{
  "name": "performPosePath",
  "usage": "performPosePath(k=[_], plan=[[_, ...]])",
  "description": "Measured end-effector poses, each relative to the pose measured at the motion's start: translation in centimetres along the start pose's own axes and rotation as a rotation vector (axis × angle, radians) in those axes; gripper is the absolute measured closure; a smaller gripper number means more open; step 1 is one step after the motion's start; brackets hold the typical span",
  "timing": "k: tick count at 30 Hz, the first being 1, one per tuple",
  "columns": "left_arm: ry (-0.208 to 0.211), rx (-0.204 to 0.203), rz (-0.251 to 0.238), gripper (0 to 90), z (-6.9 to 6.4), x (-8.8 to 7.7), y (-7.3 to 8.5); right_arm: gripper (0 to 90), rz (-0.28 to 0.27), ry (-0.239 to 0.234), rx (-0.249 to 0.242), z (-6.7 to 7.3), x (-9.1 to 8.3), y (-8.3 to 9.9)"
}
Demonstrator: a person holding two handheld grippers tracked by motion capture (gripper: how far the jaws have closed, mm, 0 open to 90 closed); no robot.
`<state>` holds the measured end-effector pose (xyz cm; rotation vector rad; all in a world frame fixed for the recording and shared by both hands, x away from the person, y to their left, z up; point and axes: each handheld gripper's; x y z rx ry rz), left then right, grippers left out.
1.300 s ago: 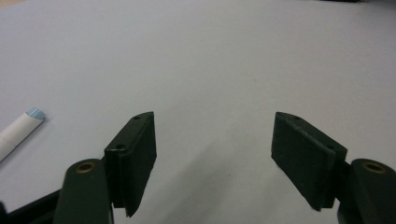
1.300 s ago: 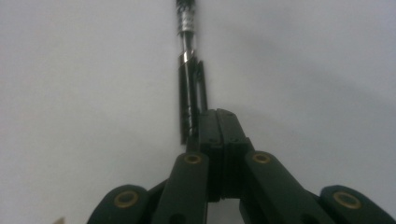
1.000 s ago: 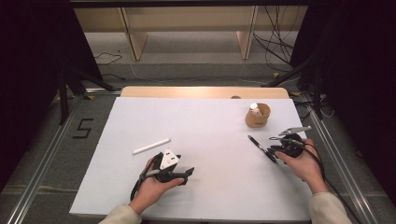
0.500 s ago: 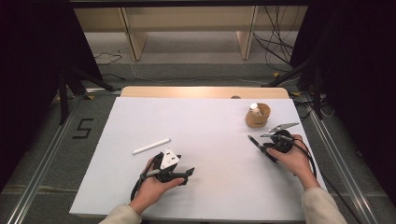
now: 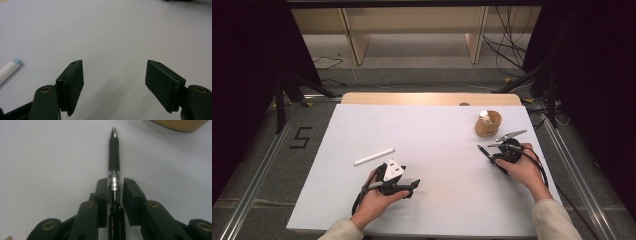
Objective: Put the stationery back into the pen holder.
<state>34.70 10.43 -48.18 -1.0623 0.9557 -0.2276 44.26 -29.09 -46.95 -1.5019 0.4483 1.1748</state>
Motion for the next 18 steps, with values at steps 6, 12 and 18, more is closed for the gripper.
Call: performPosePath(k=[6, 12, 18], plan=[[0.001, -0.002, 0.0, 30.9, -0.05, 0.01, 0.0, 77.3, 0.003, 0.003, 0.016, -0.03, 0.02, 0.0], [0.001, 0.001, 0.001, 30.9, -0.12, 0.01, -0.02, 79.2, 0.012, 0.004, 0.028, -0.08, 0.06, -0.12], [0.001, 0.001, 0.0, 30.9, -0.09, 0.0, -0.02, 79.5, 0.028, 0.01, 0.038, -0.03, 0.08, -0.32]])
Point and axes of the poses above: each handheld gripper's, and its own axes: x roughly forward along the jaws, y roughly out of its underside, z roughly to its left, and after that the axes turned 11 degrees about x, right-handed
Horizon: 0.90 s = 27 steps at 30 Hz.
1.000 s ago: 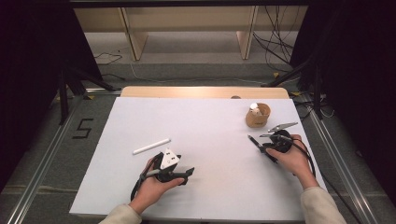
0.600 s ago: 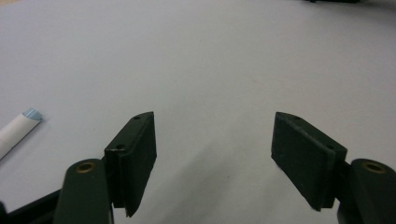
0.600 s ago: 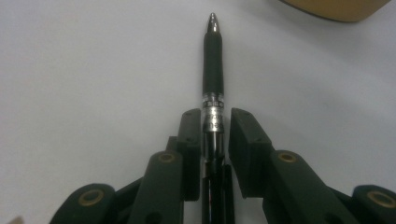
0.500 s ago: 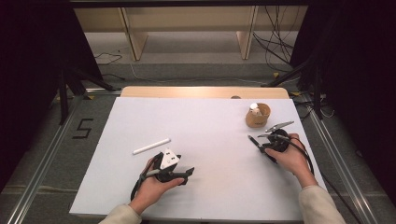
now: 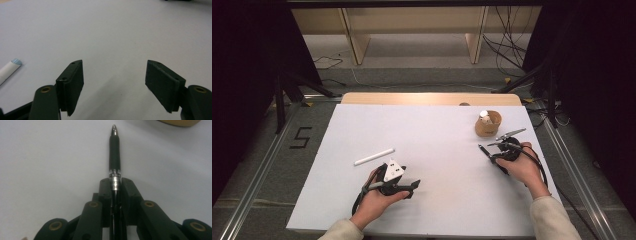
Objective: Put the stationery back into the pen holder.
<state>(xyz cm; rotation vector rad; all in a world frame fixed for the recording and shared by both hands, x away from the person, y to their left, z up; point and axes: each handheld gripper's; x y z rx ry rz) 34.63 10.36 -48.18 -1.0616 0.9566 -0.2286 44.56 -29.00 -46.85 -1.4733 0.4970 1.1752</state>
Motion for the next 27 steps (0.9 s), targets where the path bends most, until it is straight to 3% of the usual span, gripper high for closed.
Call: performPosePath(k=[11, 27], plan=[[0.002, 0.001, 0.004, 30.9, 0.0, 0.06, 0.02, 79.8, -0.03, 0.0, 0.041, -0.02, -0.05, 0.33], [0.004, -0.001, 0.004, 30.9, 0.03, 0.02, 0.04, 79.8, -0.067, -0.025, 0.055, 0.11, -0.32, 0.61]])
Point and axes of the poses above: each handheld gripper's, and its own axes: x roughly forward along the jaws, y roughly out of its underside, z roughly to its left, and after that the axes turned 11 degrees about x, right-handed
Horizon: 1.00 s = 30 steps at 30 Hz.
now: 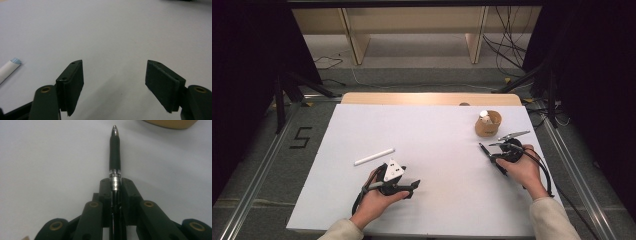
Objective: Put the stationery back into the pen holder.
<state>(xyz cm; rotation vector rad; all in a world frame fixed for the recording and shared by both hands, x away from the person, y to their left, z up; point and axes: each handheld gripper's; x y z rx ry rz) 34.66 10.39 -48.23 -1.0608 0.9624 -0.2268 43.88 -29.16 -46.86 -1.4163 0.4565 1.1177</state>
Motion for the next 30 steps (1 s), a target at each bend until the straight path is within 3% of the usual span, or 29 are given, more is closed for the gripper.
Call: performPosePath(k=[30], plan=[[-0.003, -0.002, -0.001, 30.9, 0.0, 0.0, 0.0, 79.8, -0.119, -0.034, -0.012, 0.3, -1.9, 0.7]])
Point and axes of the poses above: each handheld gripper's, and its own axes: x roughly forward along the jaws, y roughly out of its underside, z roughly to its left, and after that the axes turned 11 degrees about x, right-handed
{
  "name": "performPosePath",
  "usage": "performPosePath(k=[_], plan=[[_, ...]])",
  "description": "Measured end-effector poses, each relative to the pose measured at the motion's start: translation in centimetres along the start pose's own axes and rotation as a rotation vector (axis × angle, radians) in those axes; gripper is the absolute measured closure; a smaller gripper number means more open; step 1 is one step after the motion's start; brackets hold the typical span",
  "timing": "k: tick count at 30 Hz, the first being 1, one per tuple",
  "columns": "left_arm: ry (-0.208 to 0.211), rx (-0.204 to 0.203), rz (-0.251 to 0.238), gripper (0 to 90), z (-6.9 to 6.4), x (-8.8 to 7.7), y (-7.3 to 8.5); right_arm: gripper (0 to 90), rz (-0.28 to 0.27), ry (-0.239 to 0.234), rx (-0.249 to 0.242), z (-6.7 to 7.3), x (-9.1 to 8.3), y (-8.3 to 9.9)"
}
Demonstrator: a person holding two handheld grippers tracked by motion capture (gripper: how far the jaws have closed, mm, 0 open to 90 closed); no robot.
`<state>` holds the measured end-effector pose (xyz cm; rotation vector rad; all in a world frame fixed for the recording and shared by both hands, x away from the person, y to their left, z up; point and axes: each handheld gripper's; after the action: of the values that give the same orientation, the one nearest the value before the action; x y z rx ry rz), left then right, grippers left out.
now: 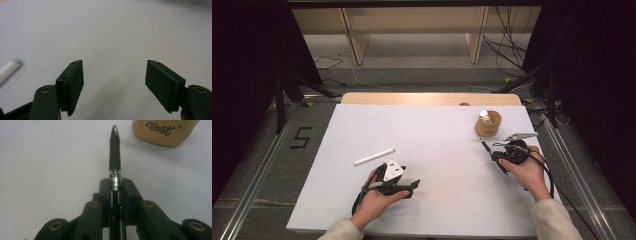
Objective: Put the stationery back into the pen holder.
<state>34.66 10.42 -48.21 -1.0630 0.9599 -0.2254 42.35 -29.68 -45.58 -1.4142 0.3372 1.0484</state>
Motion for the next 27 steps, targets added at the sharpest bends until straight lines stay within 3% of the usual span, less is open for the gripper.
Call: performPosePath(k=[27], plan=[[0.002, 0.0, 0.004, 30.9, 0.1, 0.0, 0.0, 79.8, -0.178, -0.001, 0.063, -0.3, -1.4, -0.5]])
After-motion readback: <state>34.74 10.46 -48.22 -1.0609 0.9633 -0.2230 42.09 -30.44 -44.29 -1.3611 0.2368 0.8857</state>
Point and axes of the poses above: each handheld gripper's, and its own axes: x roughly forward along the jaws, y roughly out of its underside, z roughly to its left, and after that the axes turned 11 degrees about x, right-handed
